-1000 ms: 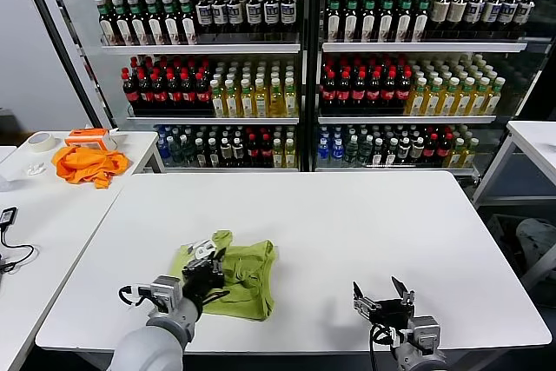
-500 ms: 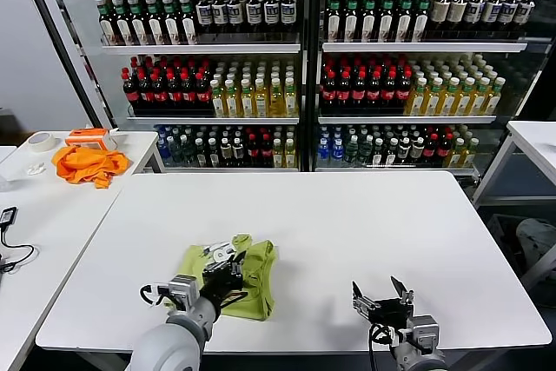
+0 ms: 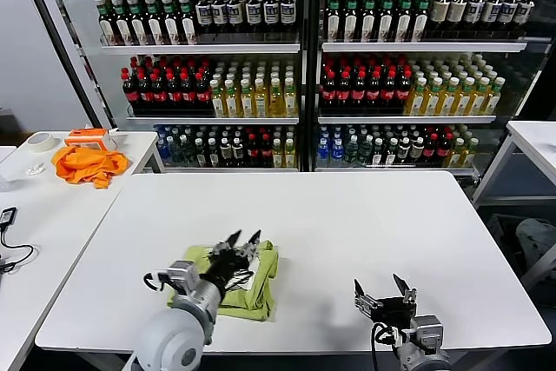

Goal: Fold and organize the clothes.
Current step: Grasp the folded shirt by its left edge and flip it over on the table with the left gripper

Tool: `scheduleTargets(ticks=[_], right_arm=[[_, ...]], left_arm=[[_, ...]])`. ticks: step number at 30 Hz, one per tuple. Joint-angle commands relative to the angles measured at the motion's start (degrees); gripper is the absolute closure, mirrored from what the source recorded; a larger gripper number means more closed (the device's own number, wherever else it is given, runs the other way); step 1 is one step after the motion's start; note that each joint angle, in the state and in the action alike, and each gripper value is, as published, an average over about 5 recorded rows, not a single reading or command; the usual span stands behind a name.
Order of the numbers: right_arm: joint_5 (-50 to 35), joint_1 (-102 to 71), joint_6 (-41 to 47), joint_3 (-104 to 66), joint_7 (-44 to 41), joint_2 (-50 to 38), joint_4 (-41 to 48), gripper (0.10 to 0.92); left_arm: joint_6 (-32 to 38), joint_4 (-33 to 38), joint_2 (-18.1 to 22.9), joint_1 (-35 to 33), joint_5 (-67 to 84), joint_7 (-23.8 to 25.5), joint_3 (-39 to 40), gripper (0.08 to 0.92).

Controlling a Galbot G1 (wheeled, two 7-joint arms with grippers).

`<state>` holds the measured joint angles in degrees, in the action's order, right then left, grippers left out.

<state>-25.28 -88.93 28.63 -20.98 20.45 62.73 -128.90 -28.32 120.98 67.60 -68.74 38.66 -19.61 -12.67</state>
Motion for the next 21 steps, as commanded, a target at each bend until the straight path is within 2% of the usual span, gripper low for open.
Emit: scheduleTargets(ticks=[1,6,10,14,21], right_arm=[[-0.1,0.4,-0.2,0.3,-0.2,0.2,0.2,0.203],[-0.1,0.8,0.0,1.1,-0.2,0.2,0.6,0.203],[-0.2,0.7,0.0,1.0,-0.2,-0.2,0.4,0.203],[-0.6,0.5,0.0,0.4,-0.2,-0.6,0.3,0.203],[-0.7,0.2,-0.1,-0.1,-0.2,-0.8,0.2,0.203]], left_arm=[[-0.5,-4.2,-6.2,-9.5,-16.6,1.1,-12.4,0.415],[-3.1,-7.4,-6.1,-10.9,-13.2,4.3,-15.8,0.276],[-3.5,-8.3,-4.5,-10.8,-12.8,4.5,-13.7,0.192],[-3.4,-9.9,-2.9,-10.1,-13.0,4.4,-12.2,0.178],[-3.7,-11.2,-2.9,-9.1,-12.2,4.9,-11.8,0.177]])
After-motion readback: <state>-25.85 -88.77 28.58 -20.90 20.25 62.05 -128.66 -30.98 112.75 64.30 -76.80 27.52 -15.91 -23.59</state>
